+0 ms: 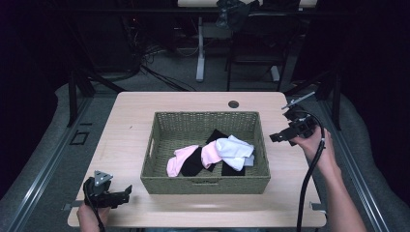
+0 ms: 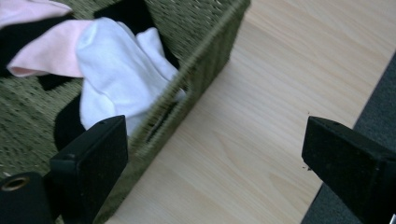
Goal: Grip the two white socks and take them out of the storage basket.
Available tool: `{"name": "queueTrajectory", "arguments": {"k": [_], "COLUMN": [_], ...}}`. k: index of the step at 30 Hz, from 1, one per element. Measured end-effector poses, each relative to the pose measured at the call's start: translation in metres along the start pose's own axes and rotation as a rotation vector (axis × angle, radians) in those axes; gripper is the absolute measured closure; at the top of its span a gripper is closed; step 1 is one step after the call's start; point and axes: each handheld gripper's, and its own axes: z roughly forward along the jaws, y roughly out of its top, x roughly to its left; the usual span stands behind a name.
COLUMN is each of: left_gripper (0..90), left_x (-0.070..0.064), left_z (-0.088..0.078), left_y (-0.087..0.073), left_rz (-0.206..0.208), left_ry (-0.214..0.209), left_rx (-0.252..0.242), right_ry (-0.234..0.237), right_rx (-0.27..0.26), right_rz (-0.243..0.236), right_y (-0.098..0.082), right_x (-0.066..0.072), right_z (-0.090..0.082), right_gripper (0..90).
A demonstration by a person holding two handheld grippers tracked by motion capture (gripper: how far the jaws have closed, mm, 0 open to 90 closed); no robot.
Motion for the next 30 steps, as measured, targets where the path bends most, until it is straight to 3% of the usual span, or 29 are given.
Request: {"name": "queueTrajectory", "arguments": {"k": [5,13,23,30], "left_gripper": [0.4,0.4,0.4,0.4], "left_x": [-0.001,-0.001,-0.001,0.000], "left_z": [0.000,0.001,0.002,0.001], "left_y": [0.000,0.000,0.000,0.000], "left_rz": [0.005,0.002,0.002,0.002], "left_ry": [-0.005,-0.008,-0.009,-0.010], "left_rx": [0.003,0.001,0.002,0.000], "right_ry": [0.007,0.026,0.077,0.087], "right_rx": [0.009,0.025,0.069,0.100], "right_rz": [-0.053,-0.080,-0.105,-0.125], "right_y": [0.025,0.046,0.062,0.068], "right_x": [0.019,0.035,0.046,0.056], "right_z": [0.001,0.012,0.038,0.054], "right_gripper": [7.2,9.4,14.5,16.8]}}
